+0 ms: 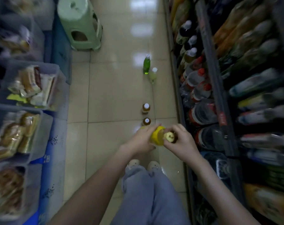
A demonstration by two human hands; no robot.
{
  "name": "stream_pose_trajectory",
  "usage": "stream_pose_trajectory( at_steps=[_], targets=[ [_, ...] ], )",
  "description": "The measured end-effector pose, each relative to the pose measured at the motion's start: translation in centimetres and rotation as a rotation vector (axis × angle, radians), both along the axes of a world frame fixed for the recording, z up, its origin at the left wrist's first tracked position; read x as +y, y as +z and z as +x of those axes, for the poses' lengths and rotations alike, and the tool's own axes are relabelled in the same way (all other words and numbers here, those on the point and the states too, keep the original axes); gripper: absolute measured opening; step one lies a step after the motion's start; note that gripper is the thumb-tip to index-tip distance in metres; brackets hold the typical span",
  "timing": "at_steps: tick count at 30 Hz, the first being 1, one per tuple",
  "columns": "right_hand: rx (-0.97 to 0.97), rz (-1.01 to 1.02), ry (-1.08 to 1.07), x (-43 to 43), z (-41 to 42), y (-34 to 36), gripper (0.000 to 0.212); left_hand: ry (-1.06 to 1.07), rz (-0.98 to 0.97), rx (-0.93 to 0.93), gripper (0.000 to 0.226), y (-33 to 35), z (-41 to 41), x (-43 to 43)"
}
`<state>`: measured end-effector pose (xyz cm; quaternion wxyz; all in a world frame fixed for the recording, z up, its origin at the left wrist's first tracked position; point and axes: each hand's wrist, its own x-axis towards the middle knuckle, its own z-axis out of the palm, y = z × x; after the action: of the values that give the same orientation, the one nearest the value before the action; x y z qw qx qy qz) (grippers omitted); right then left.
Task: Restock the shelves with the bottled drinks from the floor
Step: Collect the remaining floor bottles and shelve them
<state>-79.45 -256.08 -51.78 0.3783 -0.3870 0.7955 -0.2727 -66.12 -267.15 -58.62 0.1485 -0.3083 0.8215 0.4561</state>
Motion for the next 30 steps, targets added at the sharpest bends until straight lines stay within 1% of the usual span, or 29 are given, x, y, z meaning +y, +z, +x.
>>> stream_pose_trajectory(
  at_steps=[2, 5, 7, 8, 9, 11, 13, 14, 15, 17, 19, 23, 24, 26, 28, 30],
  targets=[
    [0.006, -0.100, -0.071, 1.0, -0.7, 5.2, 0.029, -0.029, -0.055, 0.059, 0.083, 5.4, -0.8, -0.7],
    [-0.022, -0.200, -0.233, 2.8, -1.4, 11.2, 0.024, -0.181, -0.127, 0.074, 0.072, 12.8, -2.7, -0.8],
    [-0.034, -0.250, -0.363, 4.1, -1.7, 13.9, 0.024, -0.252, -0.109, 0.076, 0.053, 16.6, -4.2, -0.2],
    [-0.030, -0.262, -0.422, 4.8, -1.9, 14.9, 0.027, -0.275, -0.090, 0.079, 0.046, 18.1, -5.0, 0.2],
    [-0.024, -0.255, -0.470, 5.6, -2.2, 15.9, 0.031, -0.297, -0.069, 0.088, 0.043, 19.5, -5.9, 0.6],
    [-0.013, -0.179, -0.514, 7.2, -2.6, 17.7, 0.040, -0.357, -0.060, 0.118, 0.041, 21.9, -8.0, 1.4],
    [0.008, -0.102, -0.534, 8.8, -3.1, 19.3, 0.051, -0.450, -0.076, 0.176, 0.043, 24.2, -10.5, 2.5],
    [0.008, -0.088, -0.562, 9.6, -3.3, 20.1, 0.054, -0.500, -0.094, 0.219, 0.048, 25.5, -11.7, 3.2],
    [-0.001, -0.095, -0.604, 10.5, -3.6, 21.0, 0.057, -0.547, -0.113, 0.263, 0.052, 26.5, -12.9, 3.8],
    [0.000, -0.153, -0.704, 12.1, -4.0, 22.6, 0.060, -0.631, -0.137, 0.332, 0.046, 28.6, -15.1, 5.3],
    [0.085, -0.194, -0.780, 13.9, -4.5, 24.0, 0.059, -0.694, -0.157, 0.390, 0.043, 30.3, -17.1, 6.8],
    [0.238, -0.298, -0.922, 17.1, -5.4, 25.7, 0.059, -0.765, -0.104, 0.507, 0.069, 32.3, -20.3, 9.9],
    [0.274, -0.328, -0.952, 17.8, -5.5, 25.9, 0.059, -0.775, -0.076, 0.542, 0.071, 32.6, -20.9, 10.5],
    [0.356, -0.380, -1.007, 19.1, -5.6, 26.0, 0.058, -0.811, -0.014, 0.601, 0.067, 32.7, -22.0, 11.6],
    [0.426, -0.437, -1.068, 20.1, -5.4, 26.0, 0.059, -0.888, -0.064, 0.694, 0.064, 32.5, -23.1, 12.3],
    [0.555, -0.488, -1.104, 20.7, -5.1, 26.1, 0.060, -0.963, -0.189, 0.841, 0.066, 32.0, -24.3, 12.7]
  ],
)
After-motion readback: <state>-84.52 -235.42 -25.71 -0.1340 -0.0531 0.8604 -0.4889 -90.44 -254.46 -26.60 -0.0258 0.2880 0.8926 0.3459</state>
